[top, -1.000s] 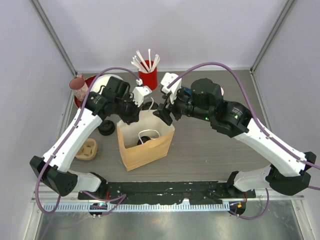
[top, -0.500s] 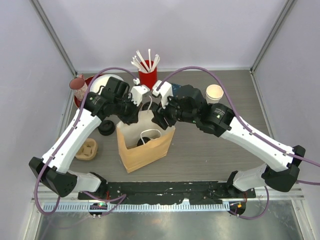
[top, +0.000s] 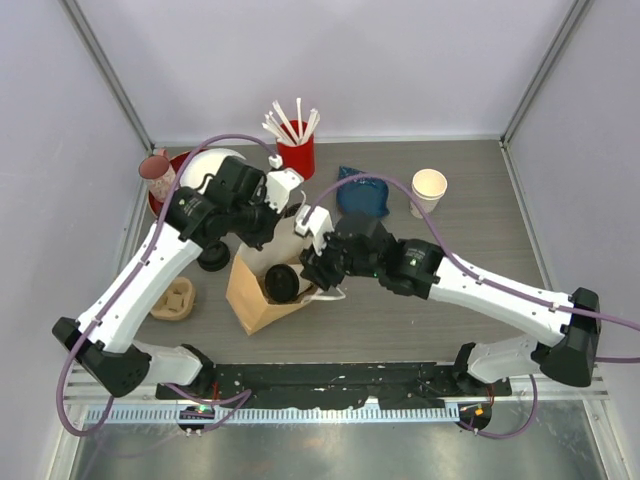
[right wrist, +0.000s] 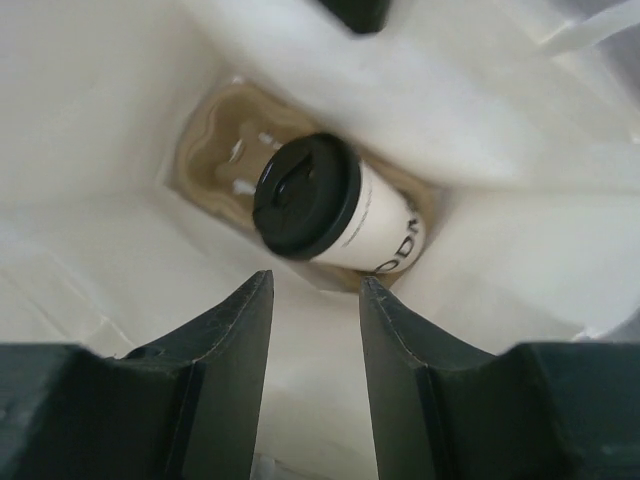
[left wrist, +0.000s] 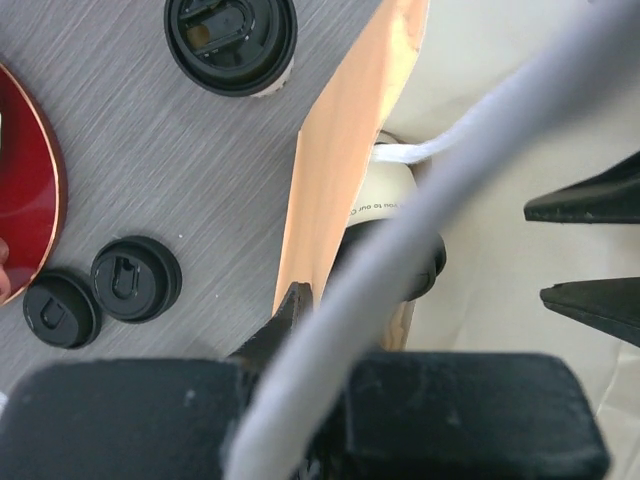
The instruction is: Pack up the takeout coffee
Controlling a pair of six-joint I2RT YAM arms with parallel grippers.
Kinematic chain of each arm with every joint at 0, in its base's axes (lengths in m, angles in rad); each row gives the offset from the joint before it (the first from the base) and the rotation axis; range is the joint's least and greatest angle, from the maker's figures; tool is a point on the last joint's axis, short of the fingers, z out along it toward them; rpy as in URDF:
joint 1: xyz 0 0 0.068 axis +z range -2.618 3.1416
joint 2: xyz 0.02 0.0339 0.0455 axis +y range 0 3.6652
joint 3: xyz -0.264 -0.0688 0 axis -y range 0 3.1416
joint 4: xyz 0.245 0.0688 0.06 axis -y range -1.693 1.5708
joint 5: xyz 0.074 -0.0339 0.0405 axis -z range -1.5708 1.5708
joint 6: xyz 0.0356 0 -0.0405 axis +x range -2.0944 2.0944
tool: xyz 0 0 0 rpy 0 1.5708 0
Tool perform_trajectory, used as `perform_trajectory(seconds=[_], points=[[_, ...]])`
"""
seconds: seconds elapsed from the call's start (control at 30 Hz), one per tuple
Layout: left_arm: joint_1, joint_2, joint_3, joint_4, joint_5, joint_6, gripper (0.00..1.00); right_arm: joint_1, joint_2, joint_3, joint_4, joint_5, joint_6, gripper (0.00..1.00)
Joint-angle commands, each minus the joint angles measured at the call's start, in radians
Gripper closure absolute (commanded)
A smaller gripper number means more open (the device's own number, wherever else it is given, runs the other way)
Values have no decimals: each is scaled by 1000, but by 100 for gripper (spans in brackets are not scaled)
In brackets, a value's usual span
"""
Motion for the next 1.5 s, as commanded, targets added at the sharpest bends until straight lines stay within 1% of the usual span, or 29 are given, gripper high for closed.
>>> perform_trajectory(seconds=[0.0, 0.13, 0.17, 0.2, 0.27, 0.3, 0.37, 0.4, 0.47, 0.5, 0.57, 0.67, 0.83, 0.97, 1.13, 1.27, 1.37, 1.47], points=[[-39, -69, -63, 32, -118, -18, 100, 57, -134, -182, 210, 10, -6, 55], [-60, -98, -147, 96, -181, -6, 100, 68, -186, -339, 285, 35, -21, 55], [-72, -102, -157, 122, -200, -1, 100, 70, -192, -366, 301, 45, -21, 55], [-110, -113, -166, 138, -253, 6, 100, 70, -197, -412, 317, 46, -21, 55], [-155, -124, -174, 155, -292, 28, 100, 71, -200, -440, 321, 85, -14, 56], [-205, -131, -172, 155, -309, 33, 100, 73, -200, -455, 321, 87, -6, 56], [-259, -153, -172, 150, -353, 40, 100, 84, -197, -468, 327, 93, 0, 57], [-310, -159, -174, 143, -362, 42, 100, 87, -198, -478, 336, 102, 2, 57], [-348, -184, -198, 140, -375, 39, 100, 114, -203, -492, 344, 133, 3, 57], [-353, -190, -210, 136, -376, 34, 100, 126, -206, -508, 344, 185, 2, 57], [-371, -213, -253, 136, -369, 33, 100, 151, -226, -525, 342, 225, 2, 57], [-416, -259, -324, 184, -387, 43, 100, 160, -264, -574, 348, 263, -3, 56], [-428, -291, -391, 209, -382, 16, 100, 160, -254, -595, 342, 302, -26, 55], [-430, -300, -428, 225, -362, 7, 100, 162, -240, -638, 441, 305, -12, 55], [-427, -280, -387, 238, -387, -13, 100, 162, -223, -574, 505, 267, -3, 52], [-390, -271, -352, 230, -382, -75, 100, 162, -224, -545, 633, 207, 14, 48], [-359, -256, -329, 224, -390, -108, 100, 175, -179, -514, 675, 196, 28, 46], [-358, -262, -325, 222, -369, -107, 100, 191, -131, -511, 727, 200, 25, 43]])
